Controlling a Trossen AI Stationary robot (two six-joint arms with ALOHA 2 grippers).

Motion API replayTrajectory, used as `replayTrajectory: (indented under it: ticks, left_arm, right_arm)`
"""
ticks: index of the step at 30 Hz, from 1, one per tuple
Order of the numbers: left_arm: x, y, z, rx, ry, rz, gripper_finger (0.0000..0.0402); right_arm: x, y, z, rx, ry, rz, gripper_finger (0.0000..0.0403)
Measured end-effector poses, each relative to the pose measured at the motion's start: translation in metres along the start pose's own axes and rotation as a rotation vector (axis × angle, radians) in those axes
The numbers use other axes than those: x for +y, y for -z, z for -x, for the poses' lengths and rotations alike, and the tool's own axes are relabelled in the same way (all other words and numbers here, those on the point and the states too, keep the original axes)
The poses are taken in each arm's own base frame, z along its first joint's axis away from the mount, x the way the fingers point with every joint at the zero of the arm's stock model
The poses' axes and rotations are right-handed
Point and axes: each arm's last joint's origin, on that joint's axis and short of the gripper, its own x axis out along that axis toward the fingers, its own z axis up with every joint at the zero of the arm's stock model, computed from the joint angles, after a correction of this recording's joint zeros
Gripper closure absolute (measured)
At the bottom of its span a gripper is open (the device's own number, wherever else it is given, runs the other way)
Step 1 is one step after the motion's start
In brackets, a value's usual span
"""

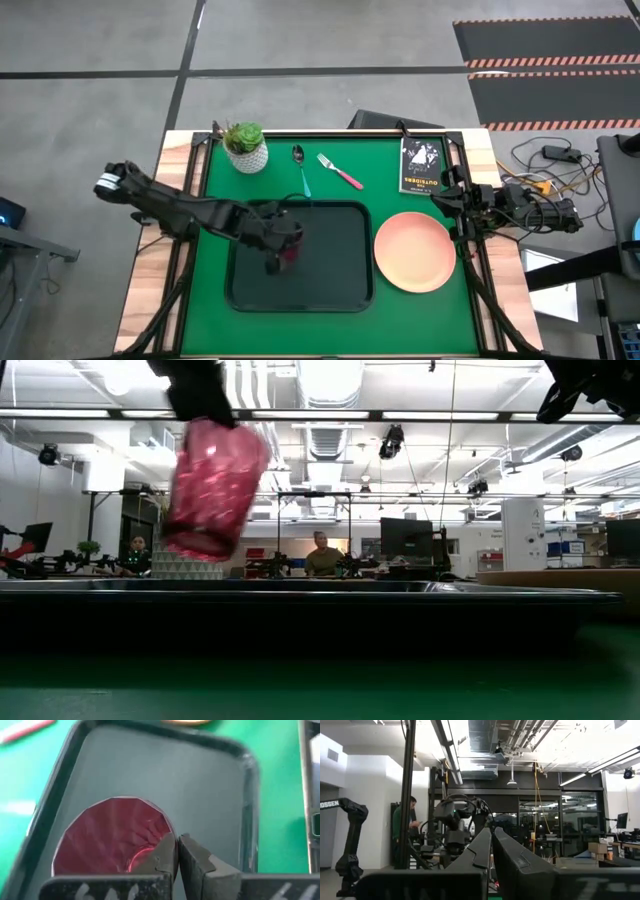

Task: Pick and place plate/cup/fork/spoon on tray
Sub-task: Put the red cup on the black tray

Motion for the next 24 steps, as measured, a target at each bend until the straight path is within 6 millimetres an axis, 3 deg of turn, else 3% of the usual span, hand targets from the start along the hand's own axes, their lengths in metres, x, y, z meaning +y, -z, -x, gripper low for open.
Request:
replayTrajectory:
  ticks: [4,9,24]
  left_arm:
    - [0.005,0.02,0.002,0.071,-0.064,0.106,0.0401]
    - [0.018,0.04,-0.005,0.137,-0.256,0.062,0.0401]
    - [0.028,0.051,-0.009,0.096,-0.394,0.057,0.0401]
  right_arm:
    - [0.0,0.0,0.0,-0.001,0.0,0.0,0.0394]
    - [0.0,0.0,0.0,-0.002,0.001,0.0,0.0394]
    - [0.0,0.0,0.0,-0.002,0.0,0.0,0.0394]
